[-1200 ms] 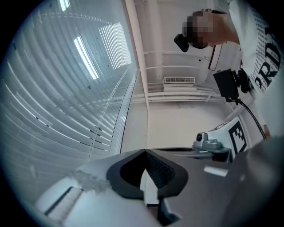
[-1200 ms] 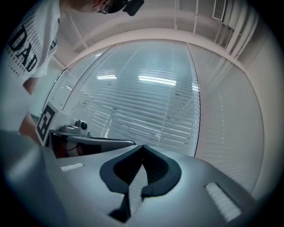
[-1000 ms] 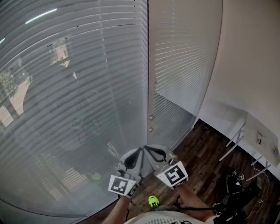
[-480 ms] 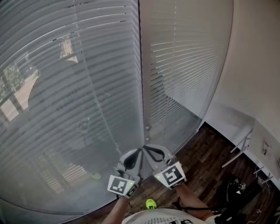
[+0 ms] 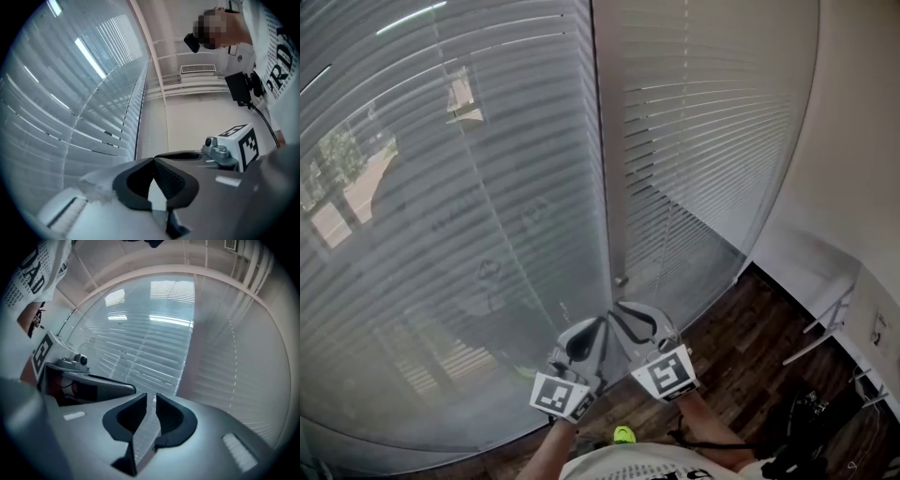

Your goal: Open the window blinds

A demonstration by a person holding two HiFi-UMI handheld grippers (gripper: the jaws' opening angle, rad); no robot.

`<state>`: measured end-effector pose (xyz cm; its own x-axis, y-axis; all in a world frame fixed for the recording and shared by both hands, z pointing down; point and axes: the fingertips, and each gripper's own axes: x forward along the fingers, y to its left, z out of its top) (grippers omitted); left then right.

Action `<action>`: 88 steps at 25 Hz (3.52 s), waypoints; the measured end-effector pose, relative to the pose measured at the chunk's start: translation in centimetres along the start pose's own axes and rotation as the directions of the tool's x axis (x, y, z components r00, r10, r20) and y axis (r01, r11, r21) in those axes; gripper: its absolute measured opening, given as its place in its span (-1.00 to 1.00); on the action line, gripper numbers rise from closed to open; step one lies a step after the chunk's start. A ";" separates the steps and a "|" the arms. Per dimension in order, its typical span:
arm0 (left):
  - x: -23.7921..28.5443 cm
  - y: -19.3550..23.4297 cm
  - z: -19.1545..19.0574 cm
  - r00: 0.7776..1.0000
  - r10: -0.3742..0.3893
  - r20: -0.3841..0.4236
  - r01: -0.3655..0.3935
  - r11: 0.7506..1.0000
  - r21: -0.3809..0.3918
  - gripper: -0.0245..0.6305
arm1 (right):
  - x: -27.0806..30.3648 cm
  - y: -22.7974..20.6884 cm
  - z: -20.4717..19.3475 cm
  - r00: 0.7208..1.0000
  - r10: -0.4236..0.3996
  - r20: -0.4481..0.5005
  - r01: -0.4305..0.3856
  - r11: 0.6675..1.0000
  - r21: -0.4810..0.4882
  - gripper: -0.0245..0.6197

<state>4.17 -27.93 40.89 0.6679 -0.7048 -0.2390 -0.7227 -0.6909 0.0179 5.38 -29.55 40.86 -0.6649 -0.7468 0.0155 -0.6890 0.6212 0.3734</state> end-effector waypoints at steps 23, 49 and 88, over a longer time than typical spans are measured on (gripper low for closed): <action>1.4 2.3 -2.1 0.999 -0.014 -0.041 0.012 0.999 -0.052 -0.95 | 3.7 -4.9 -4.6 0.979 -0.127 -0.158 0.101 0.982 -0.162 -0.53; 1.1 3.5 -2.5 0.999 -0.015 -0.038 0.013 0.998 -0.064 -0.95 | 4.7 -5.3 -5.5 0.978 -0.128 -0.163 0.117 0.990 -0.079 -0.55; 0.9 3.3 -1.8 0.999 -0.040 -0.029 0.038 0.997 -0.062 -0.95 | 4.5 -6.3 -6.1 0.978 -0.188 -0.095 0.210 0.864 0.457 -0.55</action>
<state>2.69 -31.17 42.47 0.7011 -0.6810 -0.2116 -0.6843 -0.7259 0.0691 8.52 -38.26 44.17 -0.4933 -0.8693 0.0329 -0.8672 0.4884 -0.0974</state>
